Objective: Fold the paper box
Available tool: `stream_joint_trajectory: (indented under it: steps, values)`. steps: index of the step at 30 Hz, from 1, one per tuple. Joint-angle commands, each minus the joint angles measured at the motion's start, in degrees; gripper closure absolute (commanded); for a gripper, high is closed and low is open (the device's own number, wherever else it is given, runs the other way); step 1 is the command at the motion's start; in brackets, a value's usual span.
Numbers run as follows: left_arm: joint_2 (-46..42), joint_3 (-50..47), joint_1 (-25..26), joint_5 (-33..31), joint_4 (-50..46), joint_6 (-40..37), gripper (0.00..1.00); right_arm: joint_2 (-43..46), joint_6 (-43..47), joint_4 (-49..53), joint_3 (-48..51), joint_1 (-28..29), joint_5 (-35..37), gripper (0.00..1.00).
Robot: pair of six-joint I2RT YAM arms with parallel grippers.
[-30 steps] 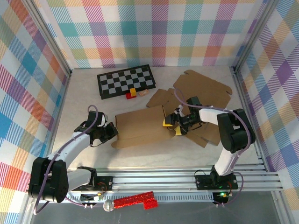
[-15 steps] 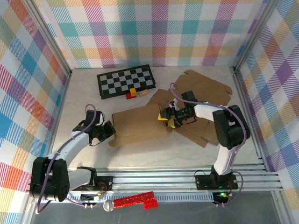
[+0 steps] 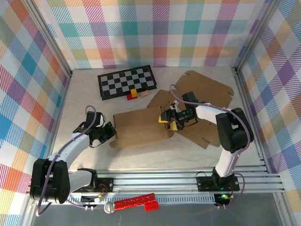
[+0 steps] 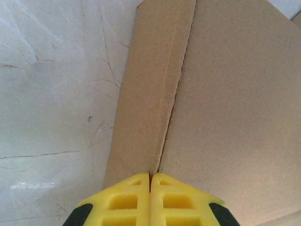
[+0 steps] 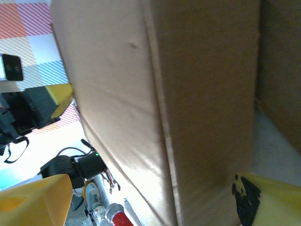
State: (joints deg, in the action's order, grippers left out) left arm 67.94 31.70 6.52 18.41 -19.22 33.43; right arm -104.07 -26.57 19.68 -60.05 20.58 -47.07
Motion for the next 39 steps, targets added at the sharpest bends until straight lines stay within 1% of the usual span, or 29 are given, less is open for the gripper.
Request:
stream_joint_trajectory:
  steps: [1,4,7,11,17,23,29,33,35,36,39]
  values:
    - [4.7,-4.8,-1.6,-7.8,-12.8,1.3,1.0,0.1,3.3,4.0,-1.0,-1.1,1.9,0.12]
    - [5.0,-4.5,-1.8,-9.0,-14.0,2.5,1.0,1.5,3.9,3.8,0.3,-2.0,2.3,0.11]
    - [6.1,-4.3,-1.8,-9.1,-14.2,2.9,1.0,-1.2,2.8,2.0,-0.3,-1.6,-1.7,0.11]
    - [7.8,-3.8,-2.0,-8.3,-13.9,2.3,1.0,-3.6,2.0,1.1,-1.7,-0.5,-3.2,0.12]
    - [6.9,-4.0,-2.0,-8.8,-14.0,2.4,1.0,-6.2,0.1,-0.7,-3.1,1.1,-6.7,0.13]
    - [7.1,-4.0,-2.1,-8.5,-13.7,2.0,1.0,-6.1,-3.7,-4.9,-4.1,2.9,-8.7,0.23]
    - [7.2,-4.0,-2.1,-8.5,-13.5,1.9,1.0,-2.2,-10.0,-10.4,-3.0,3.0,-8.7,0.37]
    - [6.8,-3.0,-2.1,-8.2,-13.8,1.3,1.0,1.2,-11.9,-8.8,-3.3,3.0,-7.1,0.45]
    - [5.3,-1.4,-2.1,-7.9,-14.7,0.9,0.99,2.4,-13.2,-7.9,-3.2,3.0,-6.3,0.46]
    - [4.2,-0.3,-2.1,-7.7,-15.2,0.6,0.95,2.8,-14.3,-8.1,-3.1,3.0,-6.1,0.48]
    - [0.8,3.7,-2.1,-7.6,-17.1,0.9,0.74,3.1,-17.7,-8.2,-2.8,2.9,-6.5,0.52]
